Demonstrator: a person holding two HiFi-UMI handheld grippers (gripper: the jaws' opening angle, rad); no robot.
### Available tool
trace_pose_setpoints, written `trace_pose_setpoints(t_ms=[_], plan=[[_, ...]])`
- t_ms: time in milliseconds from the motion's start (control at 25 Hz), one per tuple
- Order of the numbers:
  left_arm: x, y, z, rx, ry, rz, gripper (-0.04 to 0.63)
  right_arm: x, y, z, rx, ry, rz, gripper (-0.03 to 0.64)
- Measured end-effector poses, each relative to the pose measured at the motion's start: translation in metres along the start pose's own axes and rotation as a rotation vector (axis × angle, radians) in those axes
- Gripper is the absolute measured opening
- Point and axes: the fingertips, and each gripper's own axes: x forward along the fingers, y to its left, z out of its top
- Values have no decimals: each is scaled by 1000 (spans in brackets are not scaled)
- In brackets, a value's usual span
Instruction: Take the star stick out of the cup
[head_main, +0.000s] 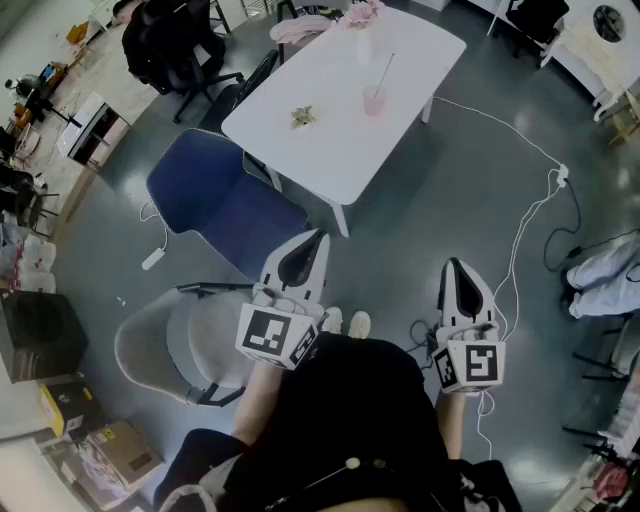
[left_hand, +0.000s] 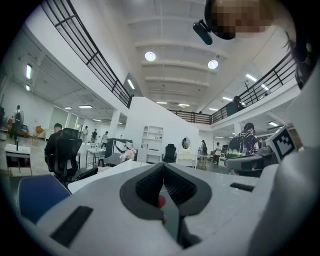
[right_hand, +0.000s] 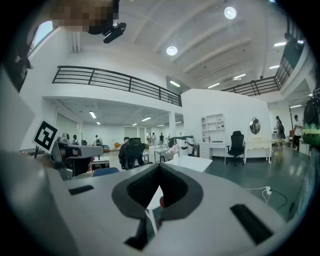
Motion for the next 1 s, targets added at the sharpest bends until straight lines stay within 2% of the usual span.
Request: trace_pose_setpoints(t_ms=[400, 720, 1000], plan=[[-2, -10, -3, 1, 7, 18, 6, -7, -11, -6, 6, 16, 5, 2], [5, -19, -10, -12, 21, 47, 6, -8, -23, -11, 95, -1, 55, 3], [18, -25, -16, -20, -32, 52, 6, -8, -49, -33, 133, 17, 70, 3]])
